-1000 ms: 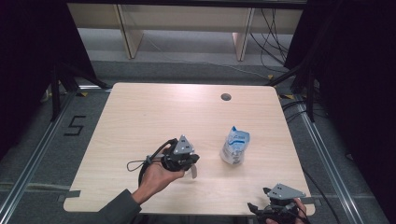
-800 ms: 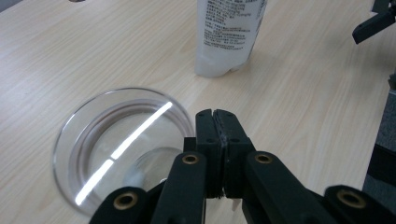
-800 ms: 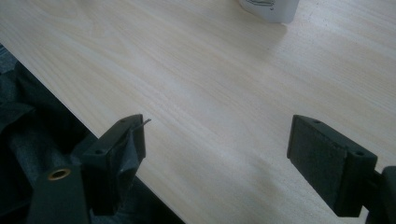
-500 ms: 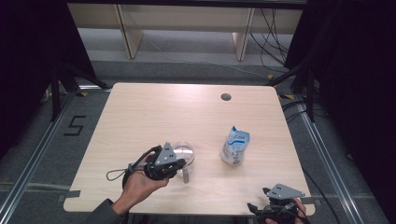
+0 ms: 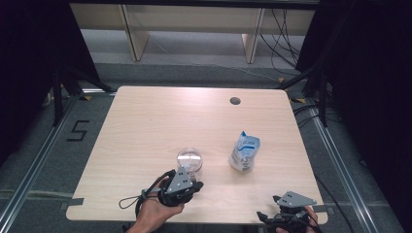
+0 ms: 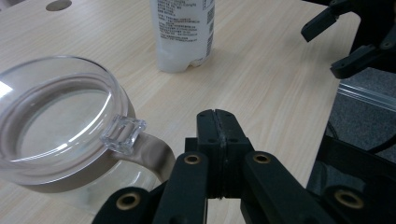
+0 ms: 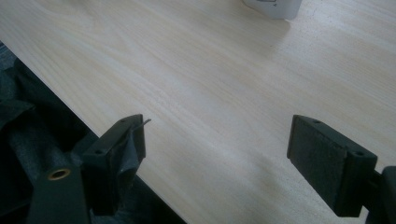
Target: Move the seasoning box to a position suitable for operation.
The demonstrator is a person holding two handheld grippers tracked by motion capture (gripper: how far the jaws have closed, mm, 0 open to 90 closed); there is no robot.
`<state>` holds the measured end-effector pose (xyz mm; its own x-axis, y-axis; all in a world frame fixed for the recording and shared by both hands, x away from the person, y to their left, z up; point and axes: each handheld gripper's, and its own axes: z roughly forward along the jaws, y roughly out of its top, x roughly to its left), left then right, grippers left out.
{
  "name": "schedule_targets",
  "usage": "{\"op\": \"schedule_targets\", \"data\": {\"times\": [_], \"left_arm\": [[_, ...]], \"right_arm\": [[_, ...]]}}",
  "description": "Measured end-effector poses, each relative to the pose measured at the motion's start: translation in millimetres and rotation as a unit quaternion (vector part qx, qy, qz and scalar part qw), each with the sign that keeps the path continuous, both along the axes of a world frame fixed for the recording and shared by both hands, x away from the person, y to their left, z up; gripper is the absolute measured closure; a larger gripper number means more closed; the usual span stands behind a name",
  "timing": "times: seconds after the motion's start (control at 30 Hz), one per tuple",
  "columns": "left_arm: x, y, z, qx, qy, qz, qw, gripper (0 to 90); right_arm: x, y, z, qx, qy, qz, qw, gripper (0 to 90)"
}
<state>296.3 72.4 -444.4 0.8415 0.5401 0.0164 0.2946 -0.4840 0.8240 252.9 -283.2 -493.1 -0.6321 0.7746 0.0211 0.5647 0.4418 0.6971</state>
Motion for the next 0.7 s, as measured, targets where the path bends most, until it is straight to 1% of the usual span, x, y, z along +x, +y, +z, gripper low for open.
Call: {"op": "schedule_targets", "data": {"times": [0.03, 0.07, 0.1, 0.13, 0.17, 0.2, 0.23, 0.3, 0.33, 0.37, 0.4, 0.43, 0.47, 0.5, 0.53, 0.57, 0.6, 0.7], "left_arm": [[2.2, -3.9, -4.9, -0.003, -0.004, 0.008, 1.0000, 89.2], [2.2, -3.9, -4.9, -0.003, -0.004, 0.008, 1.0000, 89.2], [4.6, -7.9, -7.8, -0.006, -0.005, 0.013, 0.9999, 89.3], [5.7, -10.8, -9.3, -0.008, -0.003, 0.014, 0.9999, 89.3], [6.2, -12.8, -11.0, -0.005, -0.002, 0.015, 0.9999, 89.3], [7.7, -14.3, -12.4, 0.004, -0.008, 0.015, 0.9999, 89.3], [8.3, -16.2, -14.7, 0.002, -0.008, 0.016, 0.9998, 89.3], [9.1, -17.0, -16.0, 0.003, -0.004, 0.018, 0.9998, 89.3], [9.9, -18.1, -19.1, -0.003, 0.001, 0.025, 0.9997, 89.3], [11.3, -17.3, -20.5, 0.003, -0.003, 0.024, 0.9997, 89.2], [11.6, -16.6, -24.6, -0.004, 0.001, 0.038, 0.9993, 89.3], [11.6, -16.6, -24.6, -0.004, 0.001, 0.038, 0.9993, 89.3], [11.3, -15.2, -27.4, -0.003, 0.007, 0.045, 0.9990, 89.3], [11.5, -13.6, -29.7, 0.000, 0.009, 0.053, 0.9985, 89.3], [12.0, -13.1, -31.9, -0.006, 0.008, 0.050, 0.9987, 89.3], [11.1, -12.4, -32.1, 0.001, 0.009, 0.055, 0.9984, 89.3], [10.9, -12.0, -33.4, -0.002, 0.009, 0.059, 0.9982, 89.3], [11.5, -9.3, -33.8, 0.000, 0.010, 0.062, 0.9980, 89.3]], "right_arm": [[0.2, 0.1, 0.0, 0.000, -0.001, 0.001, 1.0000, 20.3], [0.2, 0.1, 0.0, 0.000, -0.001, 0.001, 1.0000, 20.3], [0.4, 0.2, 0.2, -0.005, -0.002, 0.004, 1.0000, 20.2], [0.4, 0.2, 0.1, -0.006, -0.002, 0.004, 1.0000, 20.3], [0.6, 0.7, -0.5, -0.002, 0.002, 0.007, 1.0000, 20.2], [0.3, 0.3, 0.2, -0.006, -0.001, 0.005, 1.0000, 20.2], [0.5, 0.7, -0.2, -0.002, 0.001, 0.007, 1.0000, 20.2], [0.4, 0.7, -0.2, -0.002, 0.002, 0.007, 1.0000, 20.2], [0.2, 0.3, 0.3, -0.005, -0.001, 0.005, 1.0000, 20.2], [0.1, 0.3, 0.3, -0.006, -0.002, 0.005, 1.0000, 20.2], [0.0, 0.5, 0.3, -0.005, -0.001, 0.005, 1.0000, 20.2], [0.0, 0.5, 0.3, -0.005, -0.001, 0.005, 1.0000, 20.2], [0.1, 0.9, -0.2, -0.001, 0.002, 0.007, 1.0000, 20.2], [0.4, 0.7, -0.5, -0.002, -0.001, 0.009, 1.0000, 20.2], [0.5, 0.8, -0.6, -0.003, -0.001, 0.009, 1.0000, 20.2], [0.6, 0.8, -0.8, -0.003, -0.001, 0.010, 0.9999, 20.2], [0.4, 1.1, -0.7, -0.002, -0.001, 0.009, 1.0000, 20.2], [0.5, 1.3, -0.9, -0.001, -0.001, 0.008, 1.0000, 20.1]]}}
